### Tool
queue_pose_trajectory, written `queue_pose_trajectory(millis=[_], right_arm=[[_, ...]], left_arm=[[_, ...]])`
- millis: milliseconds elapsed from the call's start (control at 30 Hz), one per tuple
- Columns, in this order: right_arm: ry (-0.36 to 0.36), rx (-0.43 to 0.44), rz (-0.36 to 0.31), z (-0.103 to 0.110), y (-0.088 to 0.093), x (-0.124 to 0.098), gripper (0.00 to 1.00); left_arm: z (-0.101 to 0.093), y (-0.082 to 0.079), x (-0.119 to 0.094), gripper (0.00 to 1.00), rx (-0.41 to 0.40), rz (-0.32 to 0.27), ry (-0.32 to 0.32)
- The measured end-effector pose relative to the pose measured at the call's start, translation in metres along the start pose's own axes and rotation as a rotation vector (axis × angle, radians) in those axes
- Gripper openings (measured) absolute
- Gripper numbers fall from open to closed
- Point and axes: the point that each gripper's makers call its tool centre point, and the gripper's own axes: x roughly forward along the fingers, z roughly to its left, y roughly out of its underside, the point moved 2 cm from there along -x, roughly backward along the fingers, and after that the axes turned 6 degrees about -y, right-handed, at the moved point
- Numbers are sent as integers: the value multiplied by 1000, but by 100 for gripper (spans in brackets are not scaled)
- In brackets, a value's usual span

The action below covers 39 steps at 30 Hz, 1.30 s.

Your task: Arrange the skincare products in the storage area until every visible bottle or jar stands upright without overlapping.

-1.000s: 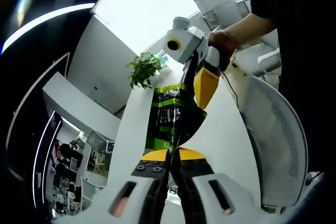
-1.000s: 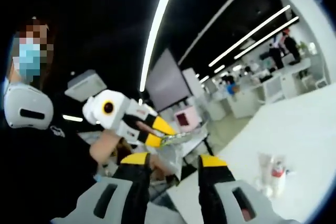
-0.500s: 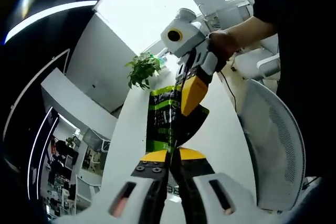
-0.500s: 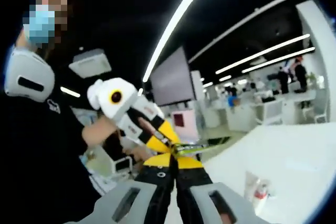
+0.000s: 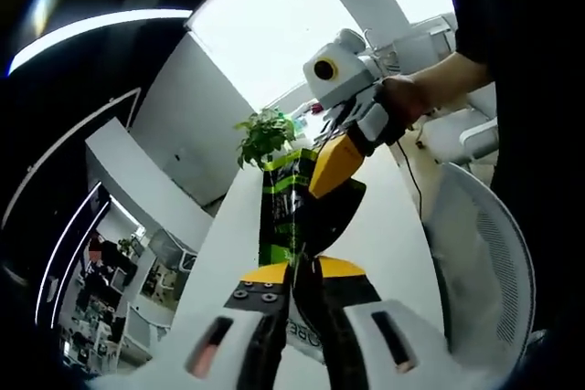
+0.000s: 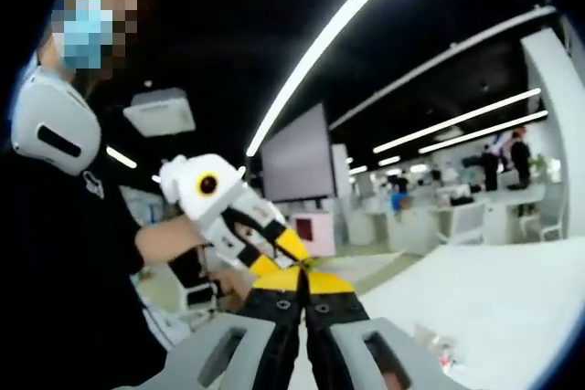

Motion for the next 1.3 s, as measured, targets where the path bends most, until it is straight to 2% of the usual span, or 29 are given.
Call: queue_pose_trajectory(millis=[167,300,400,433,533,567,600,700,733,767,800,833,933,1033,1133,1233,1300], right_arm=[[27,14,-9,-6,-1,-5,0],[72,32,-20,-14,-2,-10,0],[89,54,-64,-19,-8,-14,0],[92,53,-72,-19,-10,-15,0],[103,45,-88,-21,-14,-17,0],[106,45,-95,-22,-16,-18,0],[107,43,-105,-23,-18,-18,0],[104,33,-127,-23,-23,-19,0],[104,34,-129,-23,-23,-19,0],[98,32,-139,-23,-26,-19,0],[97,29,-143,-23,-26,-19,0],[96,26,-148,-24,-28,-19,0],[82,19,-154,-23,-29,-18,0],[67,7,-156,-22,-31,-16,0],[47,-12,-161,-20,-32,-14,0],[29,-21,-170,-16,-33,-12,0],[15,-29,-174,-13,-33,-10,0]], left_arm=[[10,1,-7,30,-89,-27,-55],[16,6,-15,40,-198,-40,-109],[22,10,-19,51,-354,-72,-157],[22,11,-19,54,-375,-81,-161],[28,17,-22,62,-617,-142,-181],[29,19,-22,66,-671,-157,-181],[32,24,-23,70,-750,-178,-204],[35,33,-24,75,-891,-219,-227],[34,34,-23,77,-908,-221,-224],[32,35,-23,78,-1012,-257,-207],[32,35,-23,80,-1049,-276,-203],[31,34,-23,80,-1105,-318,-189],[25,27,-23,78,-1233,-399,-114],[21,15,-25,90,-1356,-505,-31],[18,15,-24,91,-1434,-541,-25],[13,19,-19,88,-1470,-529,-23],[12,14,-19,85,-1523,-564,-12]])
